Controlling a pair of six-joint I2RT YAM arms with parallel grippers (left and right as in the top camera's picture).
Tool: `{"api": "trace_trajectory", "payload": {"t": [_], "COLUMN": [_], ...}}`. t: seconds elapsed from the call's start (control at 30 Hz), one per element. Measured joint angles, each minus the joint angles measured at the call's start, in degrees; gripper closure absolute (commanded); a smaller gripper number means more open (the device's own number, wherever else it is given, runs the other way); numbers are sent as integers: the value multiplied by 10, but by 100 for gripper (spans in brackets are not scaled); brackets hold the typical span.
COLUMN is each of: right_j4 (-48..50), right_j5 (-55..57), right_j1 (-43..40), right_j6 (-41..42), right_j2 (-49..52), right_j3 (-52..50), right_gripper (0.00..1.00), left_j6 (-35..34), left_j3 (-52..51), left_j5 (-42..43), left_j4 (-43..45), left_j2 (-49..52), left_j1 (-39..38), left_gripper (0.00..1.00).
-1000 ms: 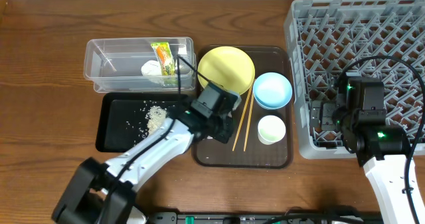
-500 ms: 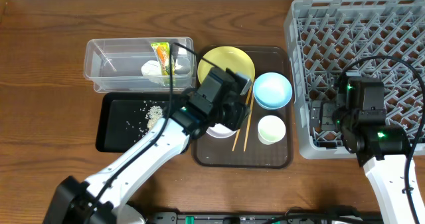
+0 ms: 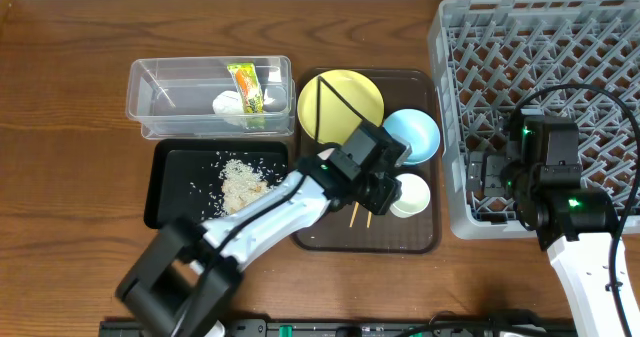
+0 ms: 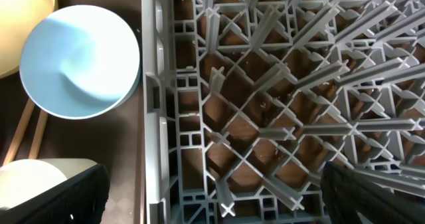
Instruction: Sort waste into correct bins and load items into the dishwasher rack
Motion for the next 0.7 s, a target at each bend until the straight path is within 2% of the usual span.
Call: {"api": "trace_trajectory", "payload": {"t": [0.1,0.23,0.37,0.53,0.7], "right_j4": [-2,-5,-9,20,71], "right_j5": [0,0,0,-16,-147], "right_j1": [0,0,0,0,-5], "right_j6": [0,0,0,16,13], "right_j2": [0,0,0,0,3], "right_j3": [0,0,0,0,0], "right_gripper": [1,1,1,1,1], "left_j6": [-8,-13,-22,-63,-145], "left_j3": [0,0,0,0,2], "left_j5": [0,0,2,26,98], "left_j4": [-2,-5,-14,-5,61], "left_j2": [23,25,3,-86,-130], "left_j1": [0,0,13,83,193], "left_gripper": [87,94,94,94,94]}}
